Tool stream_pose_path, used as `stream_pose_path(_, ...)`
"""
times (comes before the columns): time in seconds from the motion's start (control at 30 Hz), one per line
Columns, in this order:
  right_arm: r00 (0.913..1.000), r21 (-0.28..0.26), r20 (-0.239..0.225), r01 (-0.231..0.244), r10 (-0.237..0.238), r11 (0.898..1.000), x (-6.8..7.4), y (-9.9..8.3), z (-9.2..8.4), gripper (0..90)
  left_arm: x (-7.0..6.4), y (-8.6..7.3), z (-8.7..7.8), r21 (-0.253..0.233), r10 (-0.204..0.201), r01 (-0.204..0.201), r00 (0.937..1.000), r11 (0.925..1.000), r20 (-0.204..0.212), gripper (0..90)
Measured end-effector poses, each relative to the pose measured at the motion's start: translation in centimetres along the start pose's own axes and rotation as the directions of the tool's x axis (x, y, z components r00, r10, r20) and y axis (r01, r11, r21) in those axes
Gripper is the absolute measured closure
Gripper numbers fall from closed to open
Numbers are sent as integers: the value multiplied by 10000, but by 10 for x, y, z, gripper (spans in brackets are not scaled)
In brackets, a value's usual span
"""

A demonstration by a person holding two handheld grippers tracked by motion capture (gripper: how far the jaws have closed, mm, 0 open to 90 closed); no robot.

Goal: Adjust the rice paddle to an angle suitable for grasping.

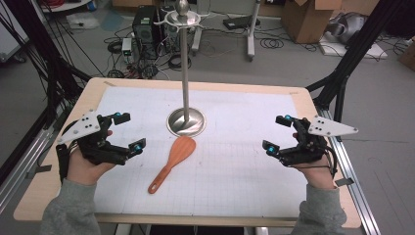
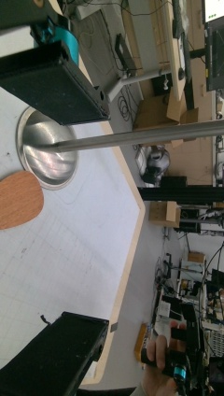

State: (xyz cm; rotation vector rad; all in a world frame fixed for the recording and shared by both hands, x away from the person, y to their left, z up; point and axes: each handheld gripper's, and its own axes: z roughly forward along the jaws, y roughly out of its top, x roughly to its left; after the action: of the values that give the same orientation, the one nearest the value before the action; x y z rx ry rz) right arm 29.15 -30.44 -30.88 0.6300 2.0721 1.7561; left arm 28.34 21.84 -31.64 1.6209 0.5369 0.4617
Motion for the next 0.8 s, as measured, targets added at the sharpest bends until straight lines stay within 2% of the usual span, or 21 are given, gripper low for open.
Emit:
stream_pose_path(0.07, 10000, 10, -3, -9, 9, 10000, 0, 0, 0, 42, 0, -1, 0, 93, 234, -235, 9997, 9997, 12, 31)
stream_pose_path(0.3, 9999, 99, 2, -100, 100, 9999, 0, -1, 0, 42, 0, -3, 2, 264, 443, -441, 9990, 9987, -64, 32)
stream_pose_path(0.5, 10000, 169, -25, -72, 73, 9998, -1, -1, 1, 42, 1, -6, 4, 508, 433, -432, 9991, 9978, -15, 117)
stream_pose_path(0.53, 10000, 245, -33, -83, 84, 9997, 0, -1, 2, 42, 0, -7, 5, 509, 466, -471, 9989, 9976, 111, 188)
stream_pose_path(0.6, 10000, 255, -35, 0, 1, 9997, -1, -1, 2, 42, 0, -8, 6, 501, 501, -508, 9986, 9974, 157, 231)
stream_pose_path(0.7, 10000, 289, -26, -58, 59, 9996, -1, -1, 2, 42, 0, -10, 9, 635, 458, -473, 9986, 9969, 258, 251)
stream_pose_path(0.8, 9999, 283, -18, -106, 106, 9995, -1, -2, 1, 42, 2, -14, 13, 1057, 114, -143, 9996, 9943, 275, 320)
